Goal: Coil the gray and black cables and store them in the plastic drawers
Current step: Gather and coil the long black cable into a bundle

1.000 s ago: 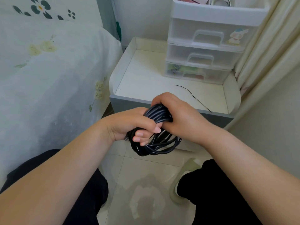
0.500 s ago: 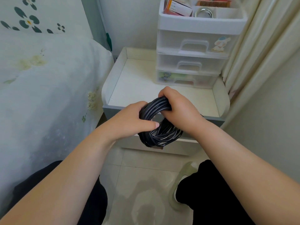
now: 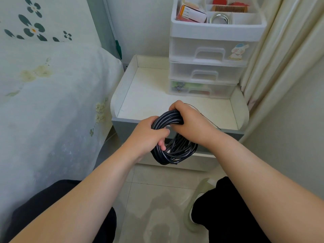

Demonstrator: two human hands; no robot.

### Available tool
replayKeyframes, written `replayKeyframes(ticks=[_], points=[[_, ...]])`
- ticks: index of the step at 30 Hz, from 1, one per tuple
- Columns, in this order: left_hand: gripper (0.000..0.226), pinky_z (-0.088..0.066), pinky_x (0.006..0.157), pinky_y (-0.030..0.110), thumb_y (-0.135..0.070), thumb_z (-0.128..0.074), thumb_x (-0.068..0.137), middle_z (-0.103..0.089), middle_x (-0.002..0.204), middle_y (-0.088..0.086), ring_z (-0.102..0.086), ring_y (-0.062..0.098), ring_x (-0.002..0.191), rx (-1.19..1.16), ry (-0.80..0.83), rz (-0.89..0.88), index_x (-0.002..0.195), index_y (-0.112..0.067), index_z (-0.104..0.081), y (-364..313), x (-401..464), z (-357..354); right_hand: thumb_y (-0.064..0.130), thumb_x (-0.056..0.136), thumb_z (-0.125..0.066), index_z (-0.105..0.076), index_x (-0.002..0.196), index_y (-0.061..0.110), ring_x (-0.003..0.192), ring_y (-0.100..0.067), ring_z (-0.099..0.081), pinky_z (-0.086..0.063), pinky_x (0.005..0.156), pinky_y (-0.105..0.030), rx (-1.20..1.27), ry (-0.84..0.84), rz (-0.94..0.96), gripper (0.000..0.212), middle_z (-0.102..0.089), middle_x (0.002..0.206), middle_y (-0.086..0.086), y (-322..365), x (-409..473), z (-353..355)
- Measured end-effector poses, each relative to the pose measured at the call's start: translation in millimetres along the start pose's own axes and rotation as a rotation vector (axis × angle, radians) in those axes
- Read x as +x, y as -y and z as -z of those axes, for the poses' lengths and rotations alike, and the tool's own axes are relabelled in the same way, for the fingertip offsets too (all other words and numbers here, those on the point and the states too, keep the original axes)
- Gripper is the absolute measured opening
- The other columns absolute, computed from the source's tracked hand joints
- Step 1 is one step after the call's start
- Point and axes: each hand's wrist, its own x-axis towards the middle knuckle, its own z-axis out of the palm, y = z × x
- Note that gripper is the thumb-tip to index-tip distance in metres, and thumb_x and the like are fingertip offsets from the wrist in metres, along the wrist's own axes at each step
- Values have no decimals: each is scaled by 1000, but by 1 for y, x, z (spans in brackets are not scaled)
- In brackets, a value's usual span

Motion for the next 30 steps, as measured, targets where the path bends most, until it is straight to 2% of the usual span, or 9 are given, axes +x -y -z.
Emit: replayKeyframes(ticks=[2,5,7,10,14,18,24,28,30], points=[[4,-51,86,56,-9,-56,82,-48,43,-2,-57,18,45,26,2,-5,81,-13,-56,0,4,0,12,81,-69,-51,109,22,90,-11,-58,-49,77,-26,163,158,-8,34,-57,100,6,-4,3,10],[6,-53,79,43,-8,-54,82,-51,43,-3,-61,19,49,126,-13,2,84,-13,-57,1,8,-1,31,77,-76,-46,126,39,118,-3,-50,-43,97,-21,433,410,-80,58,-49,131,10,-18,10,39],[9,-50,71,33,-8,-52,82,-54,43,-2,-64,18,51,188,-41,12,83,-16,-57,1,10,0,37,82,-69,-47,130,35,119,-9,-52,-45,94,-25,516,270,-188,52,-51,131,7,-38,18,53],[11,-48,66,27,-13,-52,83,-62,49,2,-64,12,55,248,-64,19,88,-21,-58,3,12,1,35,92,-57,-60,120,16,108,-21,-58,-46,85,-29,35,-177,-443,33,-62,115,-1,-86,37,48],[11,-49,69,29,-17,-52,83,-65,52,4,-64,11,57,269,-84,10,91,-21,-60,4,14,2,41,93,-50,-49,132,10,115,-34,-52,-43,92,-38,-343,-29,-653,50,-44,135,-13,-131,46,17],[9,-48,65,28,-17,-53,84,-66,52,5,-63,9,55,277,-124,-5,90,-16,-59,5,17,7,37,94,-51,-46,126,5,113,-37,-52,-43,85,-38,-393,-69,-703,45,-46,129,-17,-135,56,6],[7,-46,67,30,-11,-52,84,-57,44,-1,-61,10,51,147,-181,34,79,-15,-55,4,18,13,11,95,-44,-52,116,1,107,-35,-56,-41,78,-33,-425,-21,-692,25,-56,119,-17,-127,59,-3],[10,-48,72,33,-8,-50,82,-53,39,-2,-63,18,56,61,-282,26,74,-13,-51,0,19,21,21,99,-43,-55,86,6,65,-21,-50,-40,65,-30,-228,-93,-566,23,-61,80,-10,-80,63,14],[8,-50,73,37,-9,-50,82,-54,39,-2,-65,22,58,38,-346,-1,74,-12,-51,-2,19,25,23,98,-45,-57,83,6,55,-13,-45,-40,55,-26,-73,-141,-409,26,-64,76,-3,-36,49,34]])
